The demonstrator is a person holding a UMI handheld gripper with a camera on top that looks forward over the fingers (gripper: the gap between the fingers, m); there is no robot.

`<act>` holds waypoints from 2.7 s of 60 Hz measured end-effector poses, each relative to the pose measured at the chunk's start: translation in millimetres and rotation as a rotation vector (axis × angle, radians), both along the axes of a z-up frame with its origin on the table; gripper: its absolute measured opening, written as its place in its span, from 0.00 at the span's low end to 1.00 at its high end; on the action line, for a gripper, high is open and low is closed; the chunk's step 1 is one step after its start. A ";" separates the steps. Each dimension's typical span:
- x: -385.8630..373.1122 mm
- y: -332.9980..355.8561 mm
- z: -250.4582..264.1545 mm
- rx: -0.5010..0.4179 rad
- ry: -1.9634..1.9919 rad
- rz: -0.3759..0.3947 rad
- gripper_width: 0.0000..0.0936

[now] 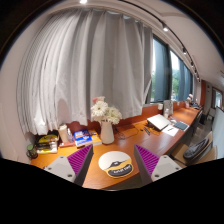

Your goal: Arrange mouse

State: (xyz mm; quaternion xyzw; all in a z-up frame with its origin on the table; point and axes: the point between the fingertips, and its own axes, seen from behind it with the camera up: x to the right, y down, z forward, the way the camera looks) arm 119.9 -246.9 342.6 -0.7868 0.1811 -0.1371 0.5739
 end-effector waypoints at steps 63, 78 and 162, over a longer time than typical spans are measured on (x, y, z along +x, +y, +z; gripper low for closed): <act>-376.3 144.9 -354.3 -0.422 0.120 0.594 0.86; -393.7 219.5 -361.2 -0.427 0.078 0.578 0.82; 34.8 274.4 -105.8 -0.216 -0.018 0.373 0.42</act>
